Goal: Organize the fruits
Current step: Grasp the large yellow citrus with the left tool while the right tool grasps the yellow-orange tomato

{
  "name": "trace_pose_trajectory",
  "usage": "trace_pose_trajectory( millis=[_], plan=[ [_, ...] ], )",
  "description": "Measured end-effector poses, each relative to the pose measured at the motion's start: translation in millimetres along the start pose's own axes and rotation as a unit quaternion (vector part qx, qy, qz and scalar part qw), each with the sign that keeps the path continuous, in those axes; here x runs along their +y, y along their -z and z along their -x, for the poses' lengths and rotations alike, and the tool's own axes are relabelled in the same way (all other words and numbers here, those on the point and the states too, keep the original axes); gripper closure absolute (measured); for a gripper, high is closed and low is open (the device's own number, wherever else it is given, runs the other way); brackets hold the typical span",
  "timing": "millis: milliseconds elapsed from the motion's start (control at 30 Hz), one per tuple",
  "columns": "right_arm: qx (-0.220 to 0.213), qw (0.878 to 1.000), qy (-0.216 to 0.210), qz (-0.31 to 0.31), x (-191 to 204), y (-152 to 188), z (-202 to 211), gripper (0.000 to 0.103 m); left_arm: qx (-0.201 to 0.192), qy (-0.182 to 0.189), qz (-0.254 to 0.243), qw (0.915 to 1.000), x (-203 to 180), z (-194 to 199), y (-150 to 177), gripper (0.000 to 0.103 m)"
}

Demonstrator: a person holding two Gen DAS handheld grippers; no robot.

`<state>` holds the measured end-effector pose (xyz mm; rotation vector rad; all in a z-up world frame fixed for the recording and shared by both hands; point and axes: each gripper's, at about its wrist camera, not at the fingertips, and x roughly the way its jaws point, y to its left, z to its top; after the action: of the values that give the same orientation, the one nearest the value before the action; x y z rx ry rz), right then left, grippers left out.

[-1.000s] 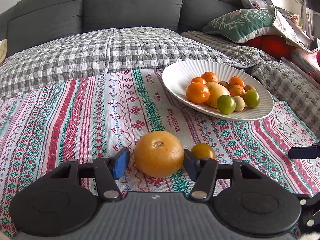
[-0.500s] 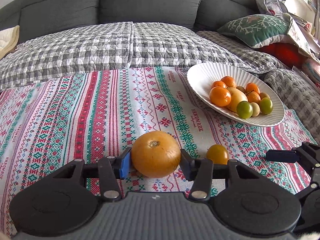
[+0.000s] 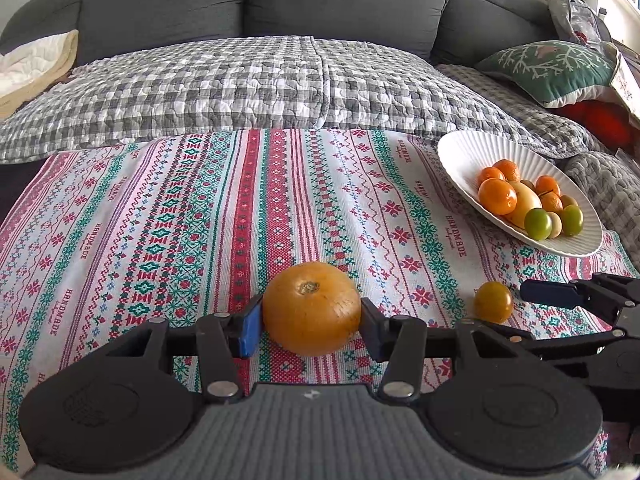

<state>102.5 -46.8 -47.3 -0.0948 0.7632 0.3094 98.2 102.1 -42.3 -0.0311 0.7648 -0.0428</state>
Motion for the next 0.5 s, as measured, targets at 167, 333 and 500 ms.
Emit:
trace_pose_trajectory(
  millis=[167, 333, 500],
  plan=[
    [-0.004, 1.000, -0.008, 0.005, 1.8, -2.0, 0.9, 0.060, 0.003, -0.002, 0.002, 1.0000, 0.4, -0.2, 0.3, 0.065],
    [-0.005, 1.000, -0.016, -0.003, -0.7, -2.7, 2.0, 0.075, 0.004, -0.002, -0.002, 1.0000, -2.9, 0.8, 1.6, 0.065],
    [-0.002, 1.000, -0.024, -0.009, -2.1, -2.9, 3.4, 0.078, 0.006, -0.002, -0.003, 1.0000, -3.5, 0.4, 1.5, 0.065]
  ],
)
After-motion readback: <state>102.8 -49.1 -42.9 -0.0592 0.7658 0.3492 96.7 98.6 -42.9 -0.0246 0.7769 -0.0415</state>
